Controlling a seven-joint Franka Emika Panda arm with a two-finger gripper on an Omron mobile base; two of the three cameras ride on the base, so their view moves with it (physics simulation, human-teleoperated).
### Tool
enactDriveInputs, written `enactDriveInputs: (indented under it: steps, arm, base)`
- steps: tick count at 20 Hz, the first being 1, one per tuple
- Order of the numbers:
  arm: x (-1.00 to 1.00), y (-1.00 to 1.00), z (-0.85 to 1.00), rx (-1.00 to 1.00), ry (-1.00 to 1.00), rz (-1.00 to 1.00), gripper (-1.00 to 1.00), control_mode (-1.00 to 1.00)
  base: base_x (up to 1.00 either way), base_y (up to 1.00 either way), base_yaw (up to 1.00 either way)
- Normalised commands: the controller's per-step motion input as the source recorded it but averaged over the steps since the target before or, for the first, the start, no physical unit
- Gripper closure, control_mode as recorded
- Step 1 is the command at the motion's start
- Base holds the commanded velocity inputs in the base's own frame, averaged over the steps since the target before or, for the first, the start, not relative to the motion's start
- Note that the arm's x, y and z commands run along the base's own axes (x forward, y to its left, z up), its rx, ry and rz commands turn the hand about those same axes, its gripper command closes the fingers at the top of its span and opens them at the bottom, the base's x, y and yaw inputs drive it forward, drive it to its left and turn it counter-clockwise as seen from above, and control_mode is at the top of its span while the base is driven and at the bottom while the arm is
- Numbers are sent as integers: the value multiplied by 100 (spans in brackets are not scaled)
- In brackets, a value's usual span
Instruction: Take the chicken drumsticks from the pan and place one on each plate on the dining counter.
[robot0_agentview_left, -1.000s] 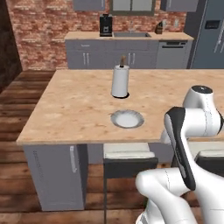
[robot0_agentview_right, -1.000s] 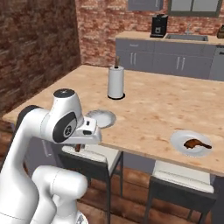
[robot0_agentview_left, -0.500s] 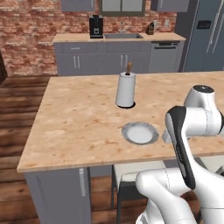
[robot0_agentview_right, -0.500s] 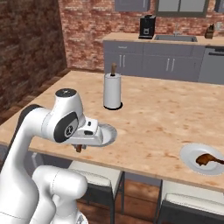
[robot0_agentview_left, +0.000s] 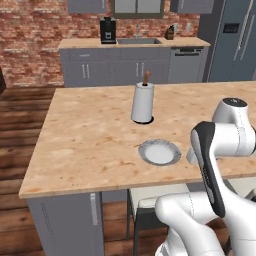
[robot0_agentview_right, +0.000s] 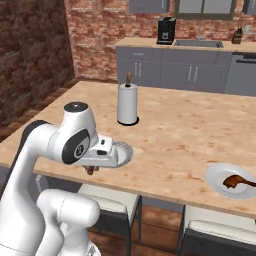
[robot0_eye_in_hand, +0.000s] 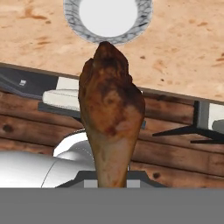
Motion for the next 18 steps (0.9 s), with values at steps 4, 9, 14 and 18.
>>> enactDriveInputs:
  steps: [4,9,14,18]
  arm:
    - [0,0,0,0,0,0,100,100]
    - [12,1,-2,-1,0,0,100,-100]
    - [89,0,-9,-1,0,0,100,-100]
    - [100,6,-9,0,0,-1,100,-100]
  base:
    - [0,0,0]
    - [20,0,0]
    - [0,0,0]
    - [0,0,0]
